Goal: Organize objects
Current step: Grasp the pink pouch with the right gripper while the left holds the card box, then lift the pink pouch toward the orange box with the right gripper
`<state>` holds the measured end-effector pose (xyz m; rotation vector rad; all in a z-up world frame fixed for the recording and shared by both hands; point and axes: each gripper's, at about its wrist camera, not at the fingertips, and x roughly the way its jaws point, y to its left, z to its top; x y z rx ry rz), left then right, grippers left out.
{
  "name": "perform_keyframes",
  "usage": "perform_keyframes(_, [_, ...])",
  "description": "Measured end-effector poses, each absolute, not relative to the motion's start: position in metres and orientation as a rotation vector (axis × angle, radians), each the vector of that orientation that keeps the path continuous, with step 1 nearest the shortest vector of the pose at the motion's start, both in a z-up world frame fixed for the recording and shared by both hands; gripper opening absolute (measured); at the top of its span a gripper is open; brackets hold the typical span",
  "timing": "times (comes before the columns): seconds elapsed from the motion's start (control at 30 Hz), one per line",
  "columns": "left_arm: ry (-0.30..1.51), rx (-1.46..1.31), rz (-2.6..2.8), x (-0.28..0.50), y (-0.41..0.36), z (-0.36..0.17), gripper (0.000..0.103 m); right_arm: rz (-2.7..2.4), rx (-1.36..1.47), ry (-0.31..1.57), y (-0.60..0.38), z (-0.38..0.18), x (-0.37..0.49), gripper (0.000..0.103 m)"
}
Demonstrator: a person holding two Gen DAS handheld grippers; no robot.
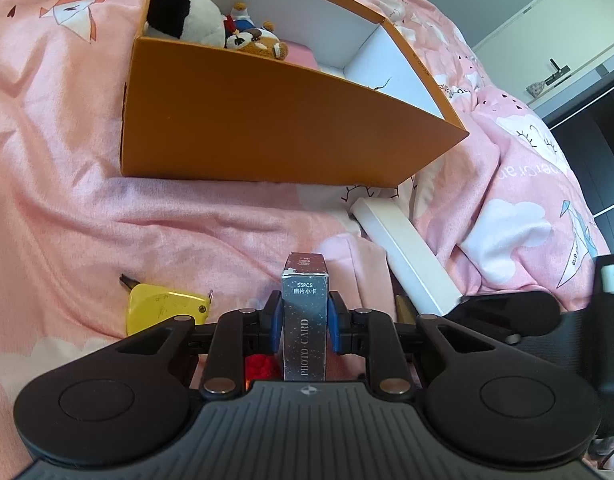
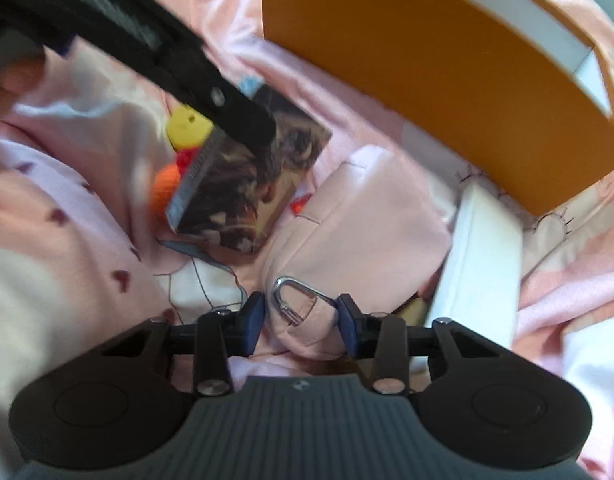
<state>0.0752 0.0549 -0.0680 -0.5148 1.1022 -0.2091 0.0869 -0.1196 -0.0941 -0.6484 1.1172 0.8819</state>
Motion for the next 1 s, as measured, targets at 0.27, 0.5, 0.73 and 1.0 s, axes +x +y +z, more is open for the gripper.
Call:
perform_keyframes(0.27, [1.075, -0.475, -0.222, 0.087, 0.054, -0.060, 0.025, 0.936, -0.668, 1.020, -0.121, -0.036, 0.106, 0.040])
perform_keyframes(0.5, [1.052, -0.458, -0.219, 0.105, 0.053, -0.055, 0.025, 0.869, -0.671, 0.936, -0.114, -0.013, 0.142, 0.037])
perform_keyframes(0.73, [1.042, -0.447, -0.208, 0.123, 0.051, -0.057, 0.025, 0.768, -0.602, 0.839, -0.110, -0.019, 0.179, 0.030])
perform_keyframes(1.0, [1.038, -0.432, -0.183, 0.135, 0.052, -0.064, 0.025, 0.649, -0.345, 0.825, -0.137, -0.019, 0.187, 0.057])
